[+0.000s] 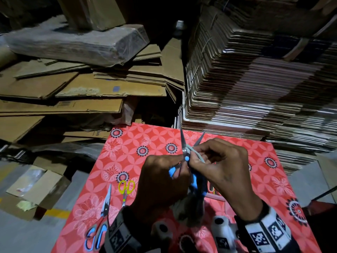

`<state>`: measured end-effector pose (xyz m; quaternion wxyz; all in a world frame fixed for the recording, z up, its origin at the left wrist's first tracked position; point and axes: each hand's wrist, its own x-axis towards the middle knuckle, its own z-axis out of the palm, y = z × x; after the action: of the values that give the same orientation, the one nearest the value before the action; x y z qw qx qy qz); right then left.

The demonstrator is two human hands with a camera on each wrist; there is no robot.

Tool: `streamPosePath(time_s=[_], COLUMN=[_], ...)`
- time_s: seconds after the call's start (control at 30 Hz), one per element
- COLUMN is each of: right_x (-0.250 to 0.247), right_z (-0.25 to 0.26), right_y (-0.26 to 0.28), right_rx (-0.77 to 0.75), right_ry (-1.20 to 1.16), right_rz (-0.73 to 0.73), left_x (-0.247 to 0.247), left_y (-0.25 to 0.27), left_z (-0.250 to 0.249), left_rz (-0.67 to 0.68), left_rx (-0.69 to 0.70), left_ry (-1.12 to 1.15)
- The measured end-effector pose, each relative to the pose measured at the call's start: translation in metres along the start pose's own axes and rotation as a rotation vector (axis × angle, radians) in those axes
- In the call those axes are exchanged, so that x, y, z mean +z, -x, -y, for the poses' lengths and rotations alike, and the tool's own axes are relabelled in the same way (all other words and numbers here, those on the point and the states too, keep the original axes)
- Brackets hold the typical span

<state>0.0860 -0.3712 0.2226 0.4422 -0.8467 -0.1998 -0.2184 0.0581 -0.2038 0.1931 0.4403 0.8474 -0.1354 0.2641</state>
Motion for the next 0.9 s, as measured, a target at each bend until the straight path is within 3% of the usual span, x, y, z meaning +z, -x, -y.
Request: streamPosePath(time_s=[0.13,0.3,0.47,0.63,0.77,0.9], right_x=[-0.003,0.007,-0.007,0.005,-0.008,0.000], right_z=[-0.009,-0.002,-0.012,-0.002,-0.016,-0.003], right_y=[-0.009,0.004,-0.012,0.001,-0.016,-0.008], right_rx=[0.040,0.042,0.117,0.143,0.176,0.137], right_ry=[0.011,-0.032,-0.129,-0.165,-0.209,-0.160], right_rz=[-0.071,0.049,-0.039,0.088,0.036,0.112], left_x=[0.001,-0.001,0.001,-0.001,0.001,-0.002], left_y=[-0.001,-0.004,-0.003,-0.002,0.000,0.001], left_z=[-0.001,-0.001,-0.002,0.002,0.003,0.005], left_rz=[0.026,0.009,0.007,0.028,0.063,0.070], left_rx=[0.014,0.038,0.074,0.100,0.089,0.080], left_ry=[0.007,-0.011,-0.003,0.000,-0.015,0.008])
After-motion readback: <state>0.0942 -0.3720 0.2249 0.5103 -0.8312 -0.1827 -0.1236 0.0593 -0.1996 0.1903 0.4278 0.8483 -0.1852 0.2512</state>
